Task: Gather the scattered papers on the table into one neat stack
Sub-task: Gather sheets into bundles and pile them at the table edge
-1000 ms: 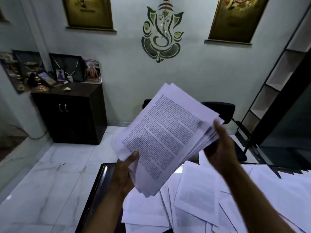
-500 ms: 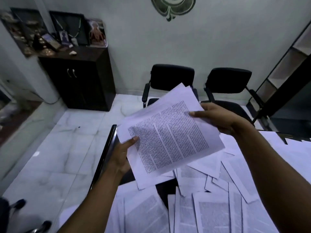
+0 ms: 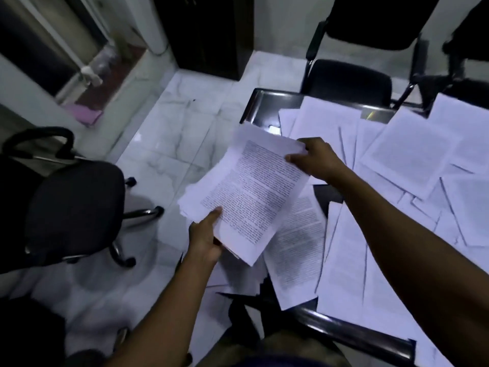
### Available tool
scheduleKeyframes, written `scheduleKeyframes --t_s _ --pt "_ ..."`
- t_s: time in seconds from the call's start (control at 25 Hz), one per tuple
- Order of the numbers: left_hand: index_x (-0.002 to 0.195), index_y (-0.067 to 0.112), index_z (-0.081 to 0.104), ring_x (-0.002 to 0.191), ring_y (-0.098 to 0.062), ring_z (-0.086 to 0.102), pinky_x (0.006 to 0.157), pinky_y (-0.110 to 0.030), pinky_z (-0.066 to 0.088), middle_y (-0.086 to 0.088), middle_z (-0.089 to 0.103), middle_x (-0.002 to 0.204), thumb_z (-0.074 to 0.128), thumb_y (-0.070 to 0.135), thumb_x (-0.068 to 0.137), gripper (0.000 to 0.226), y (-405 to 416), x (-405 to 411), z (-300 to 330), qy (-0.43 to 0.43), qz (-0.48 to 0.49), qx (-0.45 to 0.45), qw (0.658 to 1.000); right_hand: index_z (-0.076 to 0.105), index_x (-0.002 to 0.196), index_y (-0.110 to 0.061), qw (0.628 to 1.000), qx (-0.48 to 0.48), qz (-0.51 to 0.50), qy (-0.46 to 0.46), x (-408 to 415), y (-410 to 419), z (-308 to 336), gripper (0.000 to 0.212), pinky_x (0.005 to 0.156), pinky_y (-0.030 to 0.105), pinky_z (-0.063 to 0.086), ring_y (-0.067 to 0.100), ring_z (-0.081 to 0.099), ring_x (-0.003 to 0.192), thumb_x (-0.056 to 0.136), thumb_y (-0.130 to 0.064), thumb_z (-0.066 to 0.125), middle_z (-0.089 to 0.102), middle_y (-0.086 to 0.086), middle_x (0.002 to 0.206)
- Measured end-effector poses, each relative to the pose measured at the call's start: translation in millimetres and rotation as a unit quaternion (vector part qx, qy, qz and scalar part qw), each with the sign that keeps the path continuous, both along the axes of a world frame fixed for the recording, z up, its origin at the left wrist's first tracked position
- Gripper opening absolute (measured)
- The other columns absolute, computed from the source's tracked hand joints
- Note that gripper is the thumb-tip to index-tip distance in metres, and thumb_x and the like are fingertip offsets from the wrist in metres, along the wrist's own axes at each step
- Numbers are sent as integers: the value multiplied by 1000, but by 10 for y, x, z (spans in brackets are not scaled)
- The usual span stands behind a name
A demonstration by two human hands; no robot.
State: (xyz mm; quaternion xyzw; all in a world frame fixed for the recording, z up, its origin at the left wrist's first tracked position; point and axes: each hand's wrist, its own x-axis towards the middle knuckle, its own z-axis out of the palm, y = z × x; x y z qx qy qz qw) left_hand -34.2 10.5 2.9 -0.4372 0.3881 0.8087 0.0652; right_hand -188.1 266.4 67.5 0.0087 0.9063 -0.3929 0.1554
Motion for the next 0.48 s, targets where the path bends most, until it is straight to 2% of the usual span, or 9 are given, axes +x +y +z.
scheduleKeyframes --t_s 0.12,0.2,0.28,0.36,0.48 --pt "130 13 66 112 -31 68 100 -52 54 -9 72 125 76 3 86 46 -242 564 -212 -28 11 -71 997 76 106 -13 999 35 19 -34 102 -479 -251 32 77 37 57 26 69 89 83 -35 80 74 8 93" --pt "128 19 66 106 -28 70 93 -48 58 -6 74 121 76 4 87 45 -283 892 -279 -41 -25 -108 993 75 111 -17 995 87 45 -35 168 -739 -392 43 81 40 58 28 69 96 78 -44 79 74 8 102" --pt "120 23 68 95 -28 71 84 -47 61 -5 75 111 73 1 89 38 -285 1119 -313 -60 -52 -101 992 74 111 -18 990 116 76 -20 248 -994 -513 44 79 38 57 28 68 99 77 -46 78 74 7 104" --pt "116 19 68 88 -31 71 83 -49 61 -11 75 106 72 0 90 32 -317 1249 -355 -103 -71 -94 988 73 111 -19 990 110 88 0 350 -1198 -580 37 81 38 57 26 68 101 80 -41 78 74 5 106" --pt "116 1 68 85 -36 76 72 -44 64 -22 76 100 73 8 90 27 -434 1324 -380 -178 -170 -70 967 69 112 -26 993 97 60 13 489 -1248 -610 30 79 32 51 21 68 102 84 -34 78 73 -2 107"
